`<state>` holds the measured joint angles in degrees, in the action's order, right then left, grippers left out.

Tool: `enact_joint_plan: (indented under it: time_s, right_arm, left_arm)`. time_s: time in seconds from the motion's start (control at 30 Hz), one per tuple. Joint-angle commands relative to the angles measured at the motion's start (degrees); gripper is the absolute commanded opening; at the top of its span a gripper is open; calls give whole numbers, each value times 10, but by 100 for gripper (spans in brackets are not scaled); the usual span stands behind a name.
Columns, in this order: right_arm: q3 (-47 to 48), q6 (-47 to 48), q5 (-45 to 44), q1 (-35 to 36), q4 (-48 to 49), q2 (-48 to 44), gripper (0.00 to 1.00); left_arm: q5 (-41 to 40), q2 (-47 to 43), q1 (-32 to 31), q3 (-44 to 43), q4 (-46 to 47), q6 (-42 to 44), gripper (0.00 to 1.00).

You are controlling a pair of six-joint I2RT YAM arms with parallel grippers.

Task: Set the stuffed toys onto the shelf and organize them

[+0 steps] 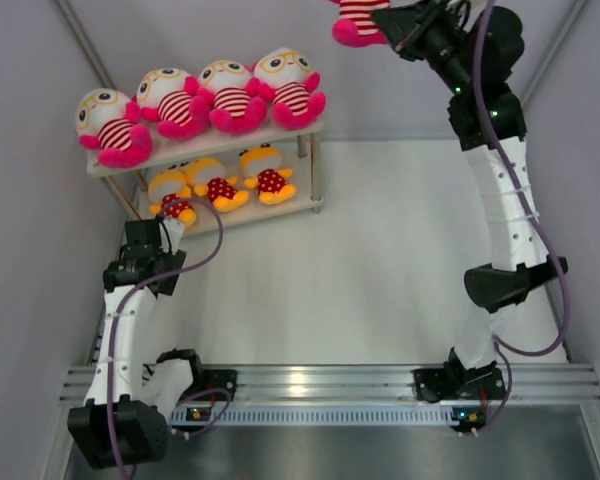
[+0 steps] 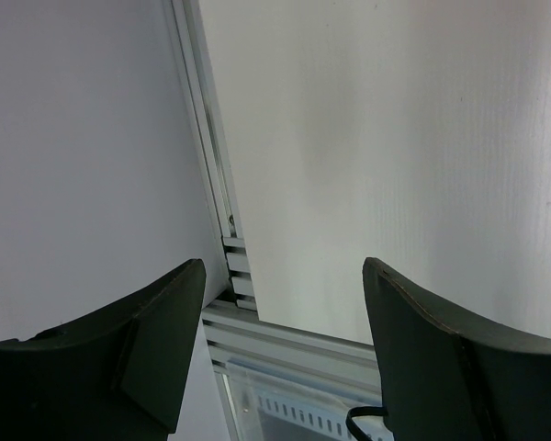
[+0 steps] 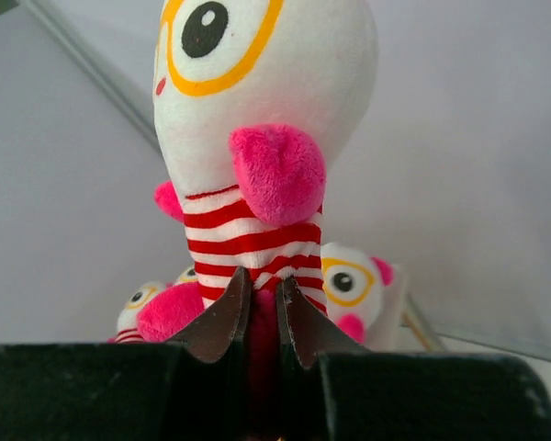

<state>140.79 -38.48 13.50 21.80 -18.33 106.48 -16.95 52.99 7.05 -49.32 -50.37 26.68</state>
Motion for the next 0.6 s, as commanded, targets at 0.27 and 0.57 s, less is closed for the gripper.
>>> enact_joint_plan:
  time_s: [0.27,0.57]
  right_arm:
    - [-40,37,23,-47,-73,41,0]
    - [-57,24,28,-50,-53,55,0]
  left_arm:
    - [-2,-7,-3,-3,0,-7,75]
    - [3,-5,-3,1,0,-6,75]
